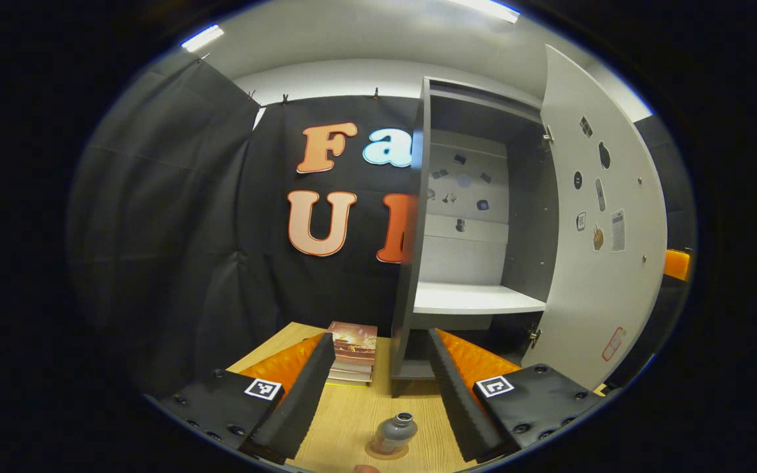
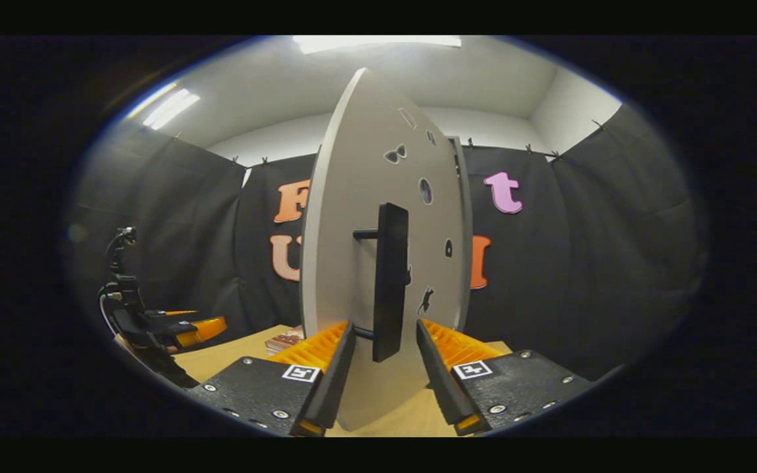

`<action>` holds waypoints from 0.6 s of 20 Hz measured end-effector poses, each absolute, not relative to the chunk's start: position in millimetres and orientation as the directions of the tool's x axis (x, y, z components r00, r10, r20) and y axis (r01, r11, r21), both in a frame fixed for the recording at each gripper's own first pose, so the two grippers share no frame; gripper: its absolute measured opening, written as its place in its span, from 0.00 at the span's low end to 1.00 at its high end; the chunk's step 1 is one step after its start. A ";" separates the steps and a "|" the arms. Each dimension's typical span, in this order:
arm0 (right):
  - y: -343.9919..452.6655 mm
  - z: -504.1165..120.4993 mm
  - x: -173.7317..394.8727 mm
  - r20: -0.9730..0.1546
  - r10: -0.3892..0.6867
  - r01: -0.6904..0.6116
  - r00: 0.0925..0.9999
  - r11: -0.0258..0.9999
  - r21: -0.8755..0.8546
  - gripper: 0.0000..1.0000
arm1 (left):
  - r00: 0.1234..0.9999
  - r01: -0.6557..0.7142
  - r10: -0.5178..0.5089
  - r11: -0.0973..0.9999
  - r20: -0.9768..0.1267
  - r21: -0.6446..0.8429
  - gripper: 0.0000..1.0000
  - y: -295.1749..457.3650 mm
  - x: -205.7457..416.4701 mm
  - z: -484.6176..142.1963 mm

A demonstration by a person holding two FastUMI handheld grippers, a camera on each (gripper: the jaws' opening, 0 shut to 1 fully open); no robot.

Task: Open the cabinet door with the right hand, grasp the bottle in the cabinet with the left hand and place it on the coaster, then close the cabinet door with the right hand.

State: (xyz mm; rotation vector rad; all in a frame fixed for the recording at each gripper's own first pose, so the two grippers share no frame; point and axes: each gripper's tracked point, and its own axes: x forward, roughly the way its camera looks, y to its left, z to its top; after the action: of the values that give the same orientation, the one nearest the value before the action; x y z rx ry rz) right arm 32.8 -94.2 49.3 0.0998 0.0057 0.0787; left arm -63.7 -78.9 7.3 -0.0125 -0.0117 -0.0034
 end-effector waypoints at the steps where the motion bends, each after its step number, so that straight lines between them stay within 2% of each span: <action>1: -82.8 50.8 40.2 -0.002 0.099 -0.098 0.995 0.989 0.111 0.58 | 1.000 0.011 -0.011 1.000 0.013 -0.017 0.92 -76.9 -58.6 7.1; 3: -62.5 50.1 53.0 0.003 0.124 -0.123 0.992 0.986 0.113 0.53 | 0.999 0.027 -0.027 1.000 0.018 -0.010 0.92 -70.0 -45.7 9.4; 4: -48.9 48.7 61.1 0.003 0.135 -0.135 0.991 0.984 0.116 0.60 | 0.999 0.033 -0.033 0.999 0.020 -0.002 0.92 -66.2 -37.2 10.0; 6: -25.1 51.2 79.6 0.010 0.138 -0.138 0.990 0.984 0.112 0.41 | 0.998 0.052 -0.052 0.999 0.024 0.011 0.92 -59.4 -23.5 10.2; 8: -1.0 52.8 103.7 0.007 0.127 -0.128 0.992 0.987 0.094 0.34 | 0.997 0.072 -0.073 0.997 0.020 0.015 0.92 -51.2 -7.3 10.1; 9: 8.0 52.6 112.7 0.003 0.115 -0.114 0.993 0.990 0.087 0.34 | 0.996 0.085 -0.085 0.996 0.014 0.010 0.92 -48.3 1.7 9.2; 10: 16.3 52.1 121.6 0.002 0.104 -0.104 0.995 0.992 0.077 0.38 | 0.995 0.099 -0.099 0.995 0.013 0.005 0.92 -45.2 10.3 8.1; 11: 23.2 48.7 132.2 0.003 0.096 -0.096 0.995 0.993 0.072 0.34 | 0.994 0.109 -0.109 0.994 0.012 0.001 0.92 -41.7 20.1 8.6; 12: 29.2 46.5 140.4 0.003 0.087 -0.087 0.996 0.994 0.070 0.34 | 0.993 0.119 -0.119 0.993 0.012 0.002 0.92 -38.7 28.5 8.3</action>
State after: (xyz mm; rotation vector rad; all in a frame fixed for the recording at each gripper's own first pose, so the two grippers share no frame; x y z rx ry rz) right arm 140.4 29.2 46.5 0.0699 0.0001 0.0869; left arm 28.5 -38.7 8.3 0.0014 -0.0121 -0.1197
